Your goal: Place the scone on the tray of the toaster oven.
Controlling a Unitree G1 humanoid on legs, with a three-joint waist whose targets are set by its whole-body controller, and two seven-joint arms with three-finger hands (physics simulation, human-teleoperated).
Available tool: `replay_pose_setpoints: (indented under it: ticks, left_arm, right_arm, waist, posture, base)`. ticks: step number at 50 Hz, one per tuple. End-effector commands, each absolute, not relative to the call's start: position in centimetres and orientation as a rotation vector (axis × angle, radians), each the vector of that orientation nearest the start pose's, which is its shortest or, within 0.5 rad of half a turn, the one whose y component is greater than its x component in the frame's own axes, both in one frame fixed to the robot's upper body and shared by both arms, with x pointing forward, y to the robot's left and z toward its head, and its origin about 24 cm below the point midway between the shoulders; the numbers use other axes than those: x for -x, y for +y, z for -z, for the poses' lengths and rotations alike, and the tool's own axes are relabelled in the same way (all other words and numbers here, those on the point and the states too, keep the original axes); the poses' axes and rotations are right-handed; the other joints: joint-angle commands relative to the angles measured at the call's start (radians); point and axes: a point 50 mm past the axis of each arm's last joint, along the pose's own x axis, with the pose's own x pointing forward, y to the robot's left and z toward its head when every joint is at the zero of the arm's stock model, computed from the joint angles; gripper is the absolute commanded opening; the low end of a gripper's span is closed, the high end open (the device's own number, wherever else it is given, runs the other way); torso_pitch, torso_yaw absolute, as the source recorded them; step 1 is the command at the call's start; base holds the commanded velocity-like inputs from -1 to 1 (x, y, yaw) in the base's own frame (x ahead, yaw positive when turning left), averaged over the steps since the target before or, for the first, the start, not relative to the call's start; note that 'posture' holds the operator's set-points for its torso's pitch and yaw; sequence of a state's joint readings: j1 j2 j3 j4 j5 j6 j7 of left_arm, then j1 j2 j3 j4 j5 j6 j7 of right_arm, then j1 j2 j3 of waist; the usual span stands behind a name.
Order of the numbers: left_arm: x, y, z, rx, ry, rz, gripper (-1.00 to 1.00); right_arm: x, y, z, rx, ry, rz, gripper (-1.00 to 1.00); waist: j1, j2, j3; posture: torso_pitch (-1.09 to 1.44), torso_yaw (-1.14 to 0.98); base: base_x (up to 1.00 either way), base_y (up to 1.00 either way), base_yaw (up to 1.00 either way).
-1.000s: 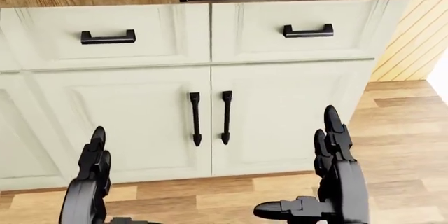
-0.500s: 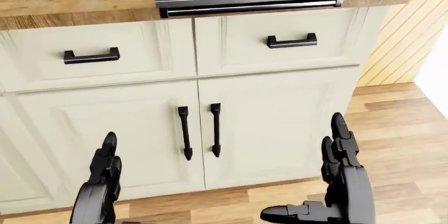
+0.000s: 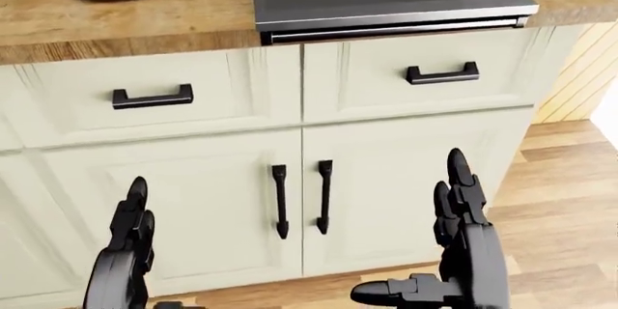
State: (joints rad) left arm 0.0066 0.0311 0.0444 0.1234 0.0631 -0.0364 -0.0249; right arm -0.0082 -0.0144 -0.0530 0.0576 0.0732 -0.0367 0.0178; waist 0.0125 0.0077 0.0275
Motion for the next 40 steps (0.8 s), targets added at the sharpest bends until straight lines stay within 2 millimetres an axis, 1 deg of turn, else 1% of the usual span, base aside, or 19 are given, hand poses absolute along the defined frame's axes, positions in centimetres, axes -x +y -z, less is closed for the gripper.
replay_pose_setpoints:
  ticks: [1,4,6,7,10,12,14,16,18,20,21,22,23,30,32,33,34,36,40]
  left_arm:
    - [-25.5,16.3,-3.1,-0.091,0.008,-0.010,1.00]
    - [-25.5,16.3,-3.1,-0.093,0.008,-0.011,1.00]
    - [-25.5,16.3,-3.2,-0.091,0.004,-0.012,1.00]
    - [-25.5,16.4,-3.6,-0.091,-0.006,-0.024,1.00]
    - [-25.3,16.9,-5.3,-0.109,-0.047,-0.055,1.00]
    - [-24.8,17.0,-7.1,-0.152,-0.077,-0.056,1.00]
    - [-23.9,17.2,-8.5,-0.183,-0.095,-0.055,1.00]
    - [-22.9,17.0,-10.6,-0.181,-0.122,-0.048,1.00]
    - [-22.2,16.8,-12.1,-0.187,-0.141,-0.041,1.00]
    - [-21.2,16.6,-14.5,-0.198,-0.177,-0.038,1.00]
    - [-21.1,16.6,-15.1,-0.200,-0.180,-0.038,1.00]
    - [-21.0,16.6,-16.4,-0.211,-0.205,-0.041,1.00]
    - [-20.9,16.6,-16.8,-0.211,-0.210,-0.041,1.00]
    - [-21.2,16.7,-21.6,-0.246,-0.296,-0.044,1.00]
    - [-21.2,16.8,-23.1,-0.264,-0.327,-0.045,1.00]
    - [-21.3,17.0,-23.7,-0.269,-0.334,-0.044,1.00]
    - [-21.4,17.1,-24.1,-0.274,-0.339,-0.046,1.00]
    - [-21.5,17.1,-25.0,-0.281,-0.355,-0.043,1.00]
    - [-21.6,17.5,-26.3,-0.294,-0.380,-0.055,1.00]
  right_arm:
    - [-25.8,-16.5,-4.8,-0.054,-0.067,0.035,1.00]
    - [-25.8,-16.5,-4.9,-0.055,-0.069,0.035,1.00]
    - [-25.8,-16.5,-4.9,-0.054,-0.070,0.036,1.00]
    - [-25.8,-16.4,-5.1,-0.056,-0.073,0.036,1.00]
    - [-25.9,-16.8,-6.6,-0.056,-0.099,0.052,1.00]
    - [-25.9,-17.6,-9.6,-0.034,-0.148,0.081,1.00]
    - [-25.5,-17.5,-9.9,-0.028,-0.166,0.075,1.00]
    - [-24.9,-17.3,-12.4,-0.028,-0.185,0.061,1.00]
    - [-24.6,-17.0,-13.4,-0.030,-0.201,0.054,1.00]
    - [-23.9,-16.9,-15.5,-0.029,-0.232,0.045,1.00]
    - [-23.8,-17.0,-16.1,-0.028,-0.244,0.045,1.00]
    - [-23.7,-17.1,-17.4,-0.026,-0.265,0.049,1.00]
    - [-23.6,-17.2,-17.8,-0.026,-0.271,0.050,1.00]
    - [-23.0,-17.1,-21.6,-0.026,-0.341,0.051,1.00]
    - [-22.9,-17.1,-22.8,-0.029,-0.363,0.050,1.00]
    - [-22.6,-17.2,-23.2,-0.031,-0.372,0.050,1.00]
    - [-22.5,-17.2,-23.5,-0.028,-0.380,0.048,1.00]
    - [-22.6,-17.2,-23.3,-0.032,-0.389,0.046,1.00]
    - [-22.3,-16.6,-25.7,-0.025,-0.419,0.032,1.00]
  waist:
    - [0.000,0.002,-0.011]
    - [0.006,-0.030,-0.012]
    - [0.007,-0.078,-0.024]
    - [-0.001,-0.037,-0.013]
    - [-0.016,-0.050,-0.005]
    - [-0.017,-0.040,-0.009]
    - [-0.018,-0.023,0.001]
    - [-0.020,-0.004,0.007]
    - [-0.025,0.028,0.005]
    - [-0.023,0.091,-0.019]
    - [-0.010,0.038,-0.005]
    - [-0.012,0.058,-0.002]
    - [-0.005,0.056,-0.005]
    - [0.001,-0.011,-0.003]
    - [0.003,-0.059,-0.014]
    - [-0.001,-0.099,-0.028]
    - [-0.011,-0.052,-0.015]
    - [-0.009,-0.065,-0.009]
    - [-0.010,-0.029,0.000]
  posture:
    - [0.00,0.00]
    - [0.00,0.00]
    - [0.00,0.00]
    - [0.00,0.00]
    - [0.00,0.00]
    - [0.00,0.00]
    - [0.00,0.00]
    - [0.00,0.00]
    - [0.00,0.00]
    - [0.00,0.00]
    - [0.00,0.00]
    - [0.00,0.00]
    - [0.00,0.00]
    - [0.00,0.00]
    - [0.00,0.00]
    - [0.00,0.00]
    - [0.00,0.00]
    - [0.00,0.00]
    - [0.00,0.00]
  base:
    - [0.13,0.00,0.00]
    - [0.14,0.00,0.00]
    - [0.14,0.00,0.00]
    - [0.14,0.00,0.00]
    - [0.14,0.00,0.00]
    - [0.14,0.00,0.00]
    - [0.13,0.00,0.00]
    - [0.14,0.00,0.00]
    - [0.14,0.00,0.00]
    - [0.15,0.00,0.00]
    - [0.15,0.00,0.00]
    - [0.13,0.00,0.00]
    - [0.15,0.00,0.00]
    - [0.14,0.00,0.00]
    - [0.14,0.00,0.00]
    - [0.14,0.00,0.00]
    - [0.13,0.00,0.00]
    - [0.14,0.00,0.00]
    - [0.15,0.00,0.00]
